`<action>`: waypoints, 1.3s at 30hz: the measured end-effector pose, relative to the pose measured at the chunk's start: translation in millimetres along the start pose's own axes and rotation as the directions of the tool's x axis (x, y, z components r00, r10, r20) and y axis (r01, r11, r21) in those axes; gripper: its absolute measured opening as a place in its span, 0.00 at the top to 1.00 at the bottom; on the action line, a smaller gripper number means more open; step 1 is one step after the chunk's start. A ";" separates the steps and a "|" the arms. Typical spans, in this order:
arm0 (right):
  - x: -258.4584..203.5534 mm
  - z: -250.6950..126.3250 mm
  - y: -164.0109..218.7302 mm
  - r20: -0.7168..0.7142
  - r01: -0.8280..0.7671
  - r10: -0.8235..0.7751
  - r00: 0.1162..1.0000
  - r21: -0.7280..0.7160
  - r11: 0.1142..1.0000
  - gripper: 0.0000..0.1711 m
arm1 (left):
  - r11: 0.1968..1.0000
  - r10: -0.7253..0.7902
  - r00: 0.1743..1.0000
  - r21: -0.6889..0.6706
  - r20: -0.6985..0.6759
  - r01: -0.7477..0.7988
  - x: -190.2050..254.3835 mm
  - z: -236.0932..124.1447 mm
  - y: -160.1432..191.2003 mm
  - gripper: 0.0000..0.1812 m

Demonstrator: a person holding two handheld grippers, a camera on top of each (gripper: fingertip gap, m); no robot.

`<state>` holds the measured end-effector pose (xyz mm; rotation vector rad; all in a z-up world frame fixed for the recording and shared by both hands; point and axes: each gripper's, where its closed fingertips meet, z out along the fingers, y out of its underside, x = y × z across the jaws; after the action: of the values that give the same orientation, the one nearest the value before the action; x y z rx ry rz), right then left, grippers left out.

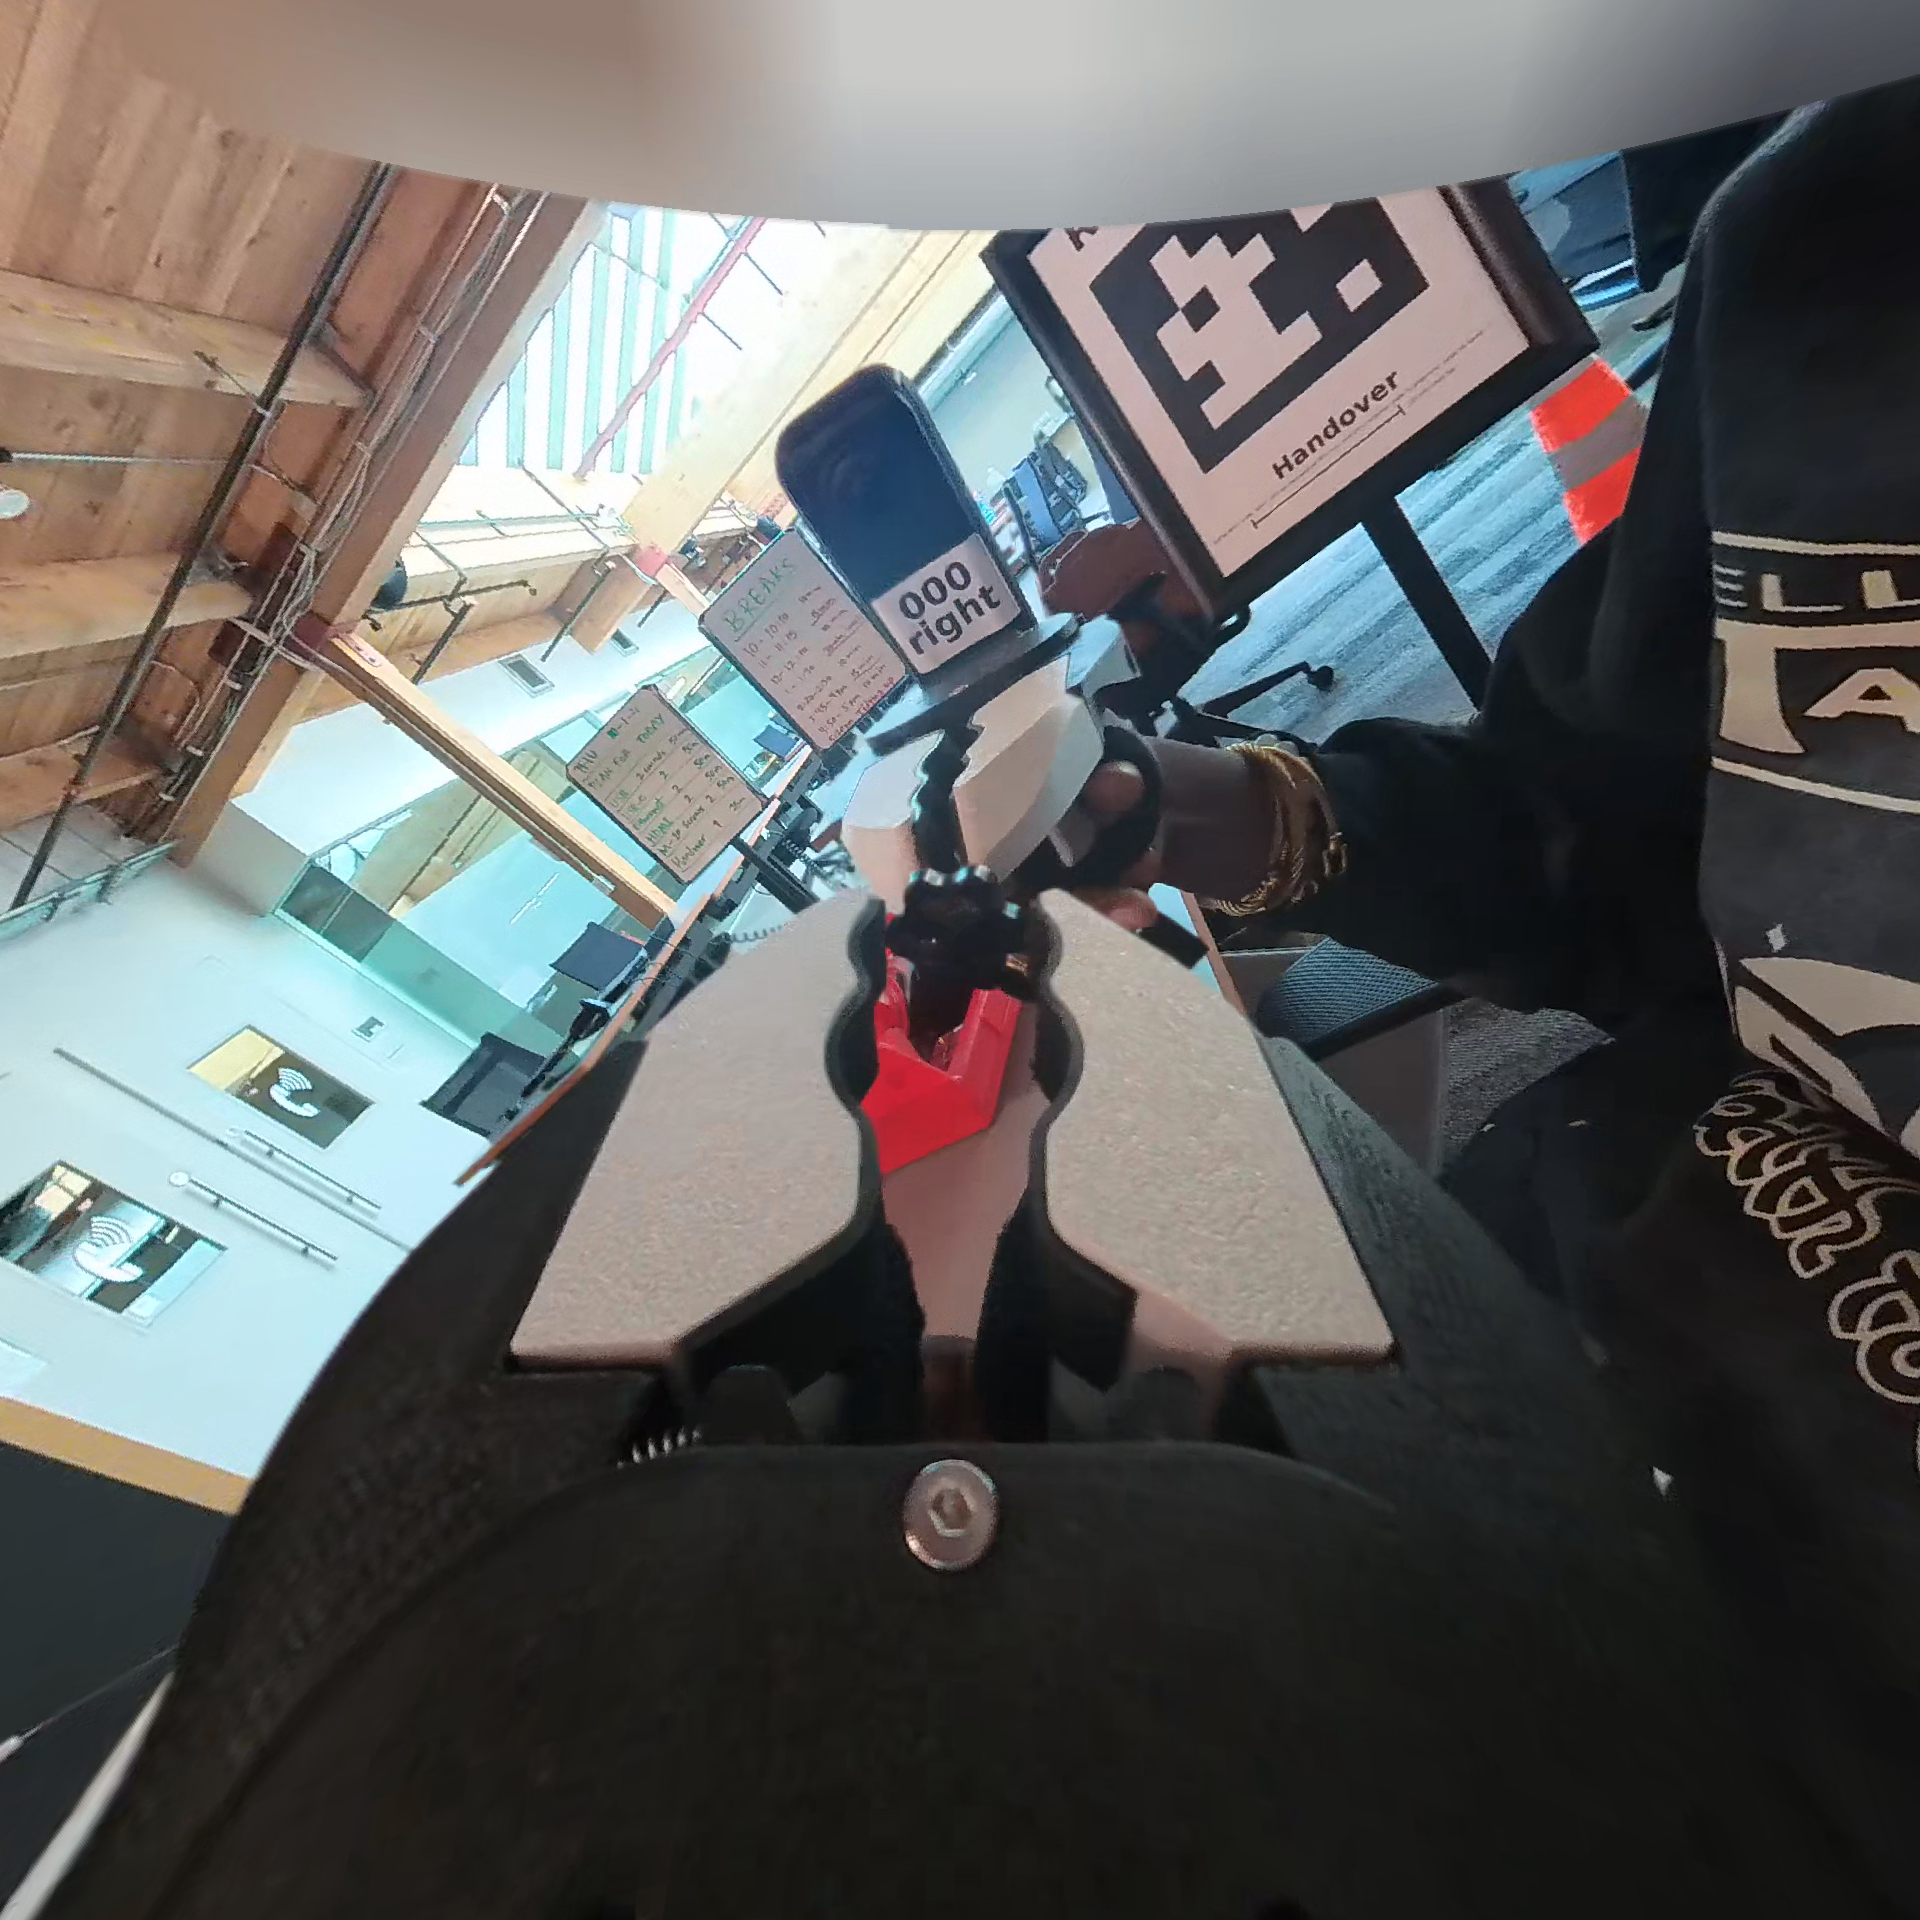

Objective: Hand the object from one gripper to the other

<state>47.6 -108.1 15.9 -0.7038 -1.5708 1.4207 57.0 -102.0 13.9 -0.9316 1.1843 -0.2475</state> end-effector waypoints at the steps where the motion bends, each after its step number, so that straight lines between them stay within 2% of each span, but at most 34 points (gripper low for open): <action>1: 0.5 0.2 0.6 -0.002 -0.003 0.003 1.000 -0.005 1.000 0.97 | 1.000 -0.009 1.000 -0.004 -0.004 0.009 -0.1 -0.2 0.4 0.86; 3: -0.1 0.6 1.0 -0.007 0.038 -0.038 0.999 -0.005 0.999 0.97 | 0.999 -0.054 0.998 -0.007 -0.021 0.054 0.4 -0.5 0.2 0.86; 6: -1.3 -1.1 -0.8 -0.065 0.273 -0.273 0.960 -0.007 0.962 0.96 | 0.975 -0.220 0.974 0.014 -0.064 0.221 -0.2 -0.4 -3.6 0.86; 8: 1.5 -3.4 0.6 -0.141 0.491 -0.495 0.857 -0.067 0.869 0.95 | 0.931 -0.359 0.928 0.023 -0.098 0.363 -2.7 -1.6 -5.2 0.86; 10: 3.8 -4.3 1.2 -0.195 0.639 -0.654 0.731 -0.140 0.756 0.95 | 0.876 -0.471 0.872 0.042 -0.137 0.480 -5.5 -3.6 -8.1 0.86; 15: 0.5 -2.8 -4.6 -0.245 0.756 -0.772 0.587 -0.175 0.631 0.95 | 0.825 -0.556 0.814 0.009 -0.169 0.565 -4.4 -3.0 -2.1 0.87; 21: 1.1 0.8 2.4 -0.221 0.777 -0.803 0.553 -0.212 0.593 0.96 | 0.814 -0.572 0.798 -0.013 -0.190 0.581 0.7 0.9 -0.5 0.87; 23: 1.9 1.3 1.9 -0.225 0.763 -0.790 0.570 -0.212 0.610 0.97 | 0.821 -0.561 0.806 -0.002 -0.187 0.571 -0.4 0.5 -1.3 0.87; 27: 5.2 1.1 -2.7 -0.237 0.646 -0.661 0.712 -0.150 0.749 0.97 | 0.882 -0.462 0.876 0.035 -0.140 0.470 -3.2 -0.3 -1.1 0.84; 30: 11.5 0.5 -2.3 -0.208 0.399 -0.409 0.889 -0.090 0.913 0.97 | 0.935 -0.350 0.934 0.022 -0.072 0.353 -6.2 -1.4 2.2 0.78; 32: 11.3 0.6 0.3 -0.143 0.187 -0.193 0.971 -0.053 0.981 0.96 | 0.961 -0.274 0.961 0.022 -0.034 0.275 -7.9 -2.0 0.9 0.78; 35: 7.7 -1.4 -3.5 -0.052 0.003 -0.002 0.999 0.018 1.000 0.96 | 0.974 -0.226 0.974 -0.010 -0.017 0.226 -6.7 -1.1 3.1 0.80; 39: 9.0 -0.6 2.3 -0.049 -0.011 0.011 0.999 -0.013 1.000 0.97 | 0.974 -0.225 0.974 -0.004 -0.005 0.225 -7.9 1.5 3.4 0.85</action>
<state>43.7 -99.6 15.7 -0.7512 -1.5419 1.3919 54.2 -94.3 16.9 -1.0698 1.0840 -0.4310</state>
